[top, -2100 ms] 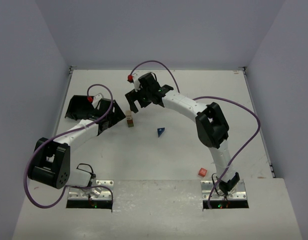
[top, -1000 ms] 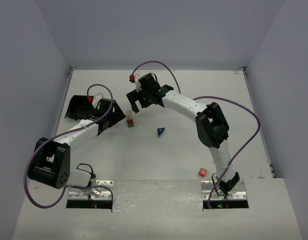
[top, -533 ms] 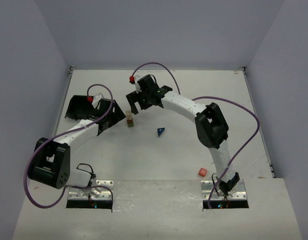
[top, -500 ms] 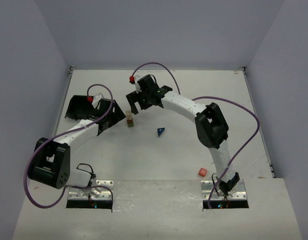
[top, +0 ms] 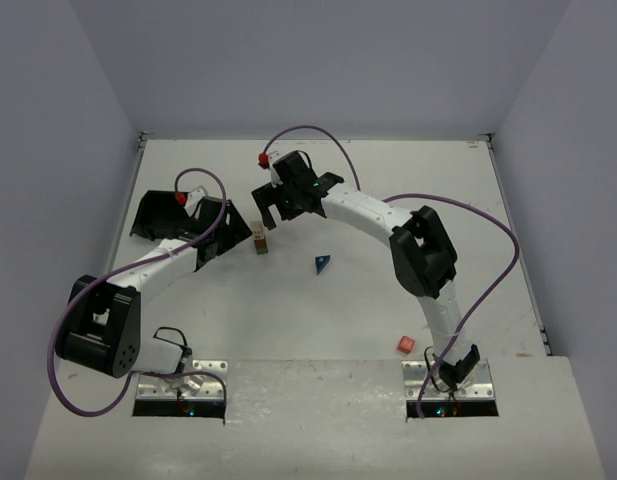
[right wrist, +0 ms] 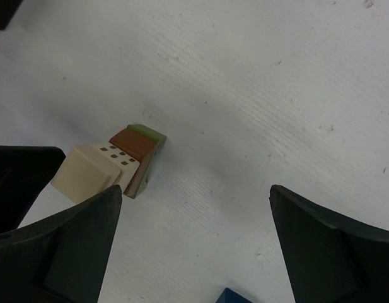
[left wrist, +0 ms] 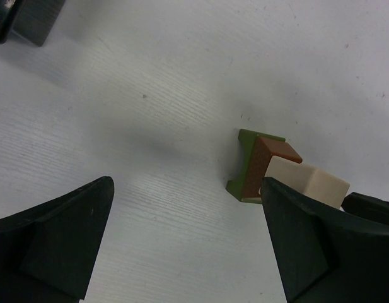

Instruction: Build the wood block tower

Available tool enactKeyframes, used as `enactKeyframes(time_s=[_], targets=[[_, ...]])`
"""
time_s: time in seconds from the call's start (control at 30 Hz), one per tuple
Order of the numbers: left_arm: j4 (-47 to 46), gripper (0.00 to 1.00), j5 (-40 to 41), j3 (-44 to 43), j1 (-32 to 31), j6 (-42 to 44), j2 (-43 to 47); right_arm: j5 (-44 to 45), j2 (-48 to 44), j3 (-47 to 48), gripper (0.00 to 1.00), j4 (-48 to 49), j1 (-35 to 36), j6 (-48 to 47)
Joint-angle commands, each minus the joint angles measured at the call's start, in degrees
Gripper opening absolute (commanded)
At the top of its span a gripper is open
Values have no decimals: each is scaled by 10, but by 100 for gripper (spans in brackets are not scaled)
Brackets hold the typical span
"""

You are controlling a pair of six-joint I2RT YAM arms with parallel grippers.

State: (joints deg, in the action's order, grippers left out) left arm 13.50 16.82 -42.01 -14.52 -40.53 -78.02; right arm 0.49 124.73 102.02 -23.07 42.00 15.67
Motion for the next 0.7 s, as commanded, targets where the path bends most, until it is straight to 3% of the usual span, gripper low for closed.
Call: enactKeyframes(time_s=[0.0,0.67], targets=[[-19,100,-8,-24,6,8,0,35,-17,6,99,12,2,11],[-23,100,-10,-33,7,18,-2,55,-44,-32,99,25,1,10]])
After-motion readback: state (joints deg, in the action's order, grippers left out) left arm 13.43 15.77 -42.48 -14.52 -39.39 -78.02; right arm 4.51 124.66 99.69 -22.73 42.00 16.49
